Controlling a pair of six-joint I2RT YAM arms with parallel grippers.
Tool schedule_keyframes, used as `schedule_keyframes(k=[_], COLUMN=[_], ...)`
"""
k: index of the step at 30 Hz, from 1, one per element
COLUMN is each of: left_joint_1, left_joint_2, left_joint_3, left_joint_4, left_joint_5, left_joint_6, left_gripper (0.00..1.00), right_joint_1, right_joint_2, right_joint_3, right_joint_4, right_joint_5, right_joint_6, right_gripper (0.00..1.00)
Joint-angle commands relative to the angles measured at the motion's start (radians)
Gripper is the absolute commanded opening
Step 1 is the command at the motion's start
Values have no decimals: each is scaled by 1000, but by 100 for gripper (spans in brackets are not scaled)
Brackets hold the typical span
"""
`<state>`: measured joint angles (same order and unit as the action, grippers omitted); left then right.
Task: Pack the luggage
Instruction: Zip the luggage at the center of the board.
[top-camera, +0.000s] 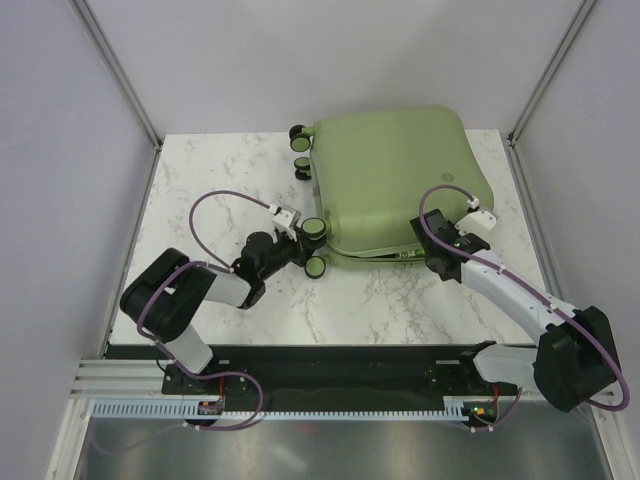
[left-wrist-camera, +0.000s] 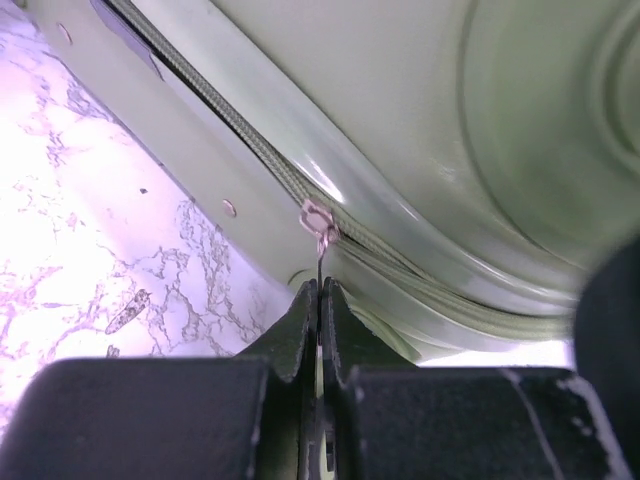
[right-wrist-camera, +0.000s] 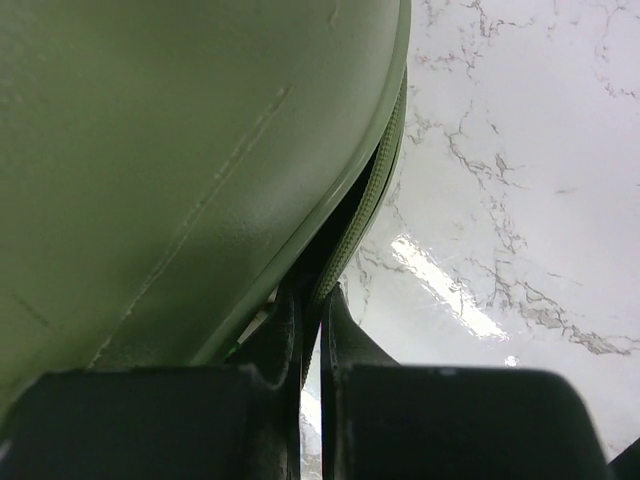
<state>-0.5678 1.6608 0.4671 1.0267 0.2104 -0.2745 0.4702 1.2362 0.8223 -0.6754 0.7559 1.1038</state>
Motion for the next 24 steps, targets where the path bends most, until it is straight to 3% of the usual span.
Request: schedule_keyframes(k=[1, 13, 24], left_joint_1=[-12, -24, -121], left_joint_2=[-79, -202, -315], left_joint_3=[-42, -140, -196], left_joint_4=[139, 110, -16], left_joint_5=[-26, -17, -86], left_joint_6=[-5, -38, -6], left_gripper=[2, 2, 2], right_joint_1=[82, 81, 81], right_joint_2=[22, 68, 117], right_joint_3=[52, 77, 84], right_joint_4=[117, 137, 143], right_joint_5=[-268, -273, -251], right_joint_6=[-55, -64, -36], right_gripper=[0, 0, 0])
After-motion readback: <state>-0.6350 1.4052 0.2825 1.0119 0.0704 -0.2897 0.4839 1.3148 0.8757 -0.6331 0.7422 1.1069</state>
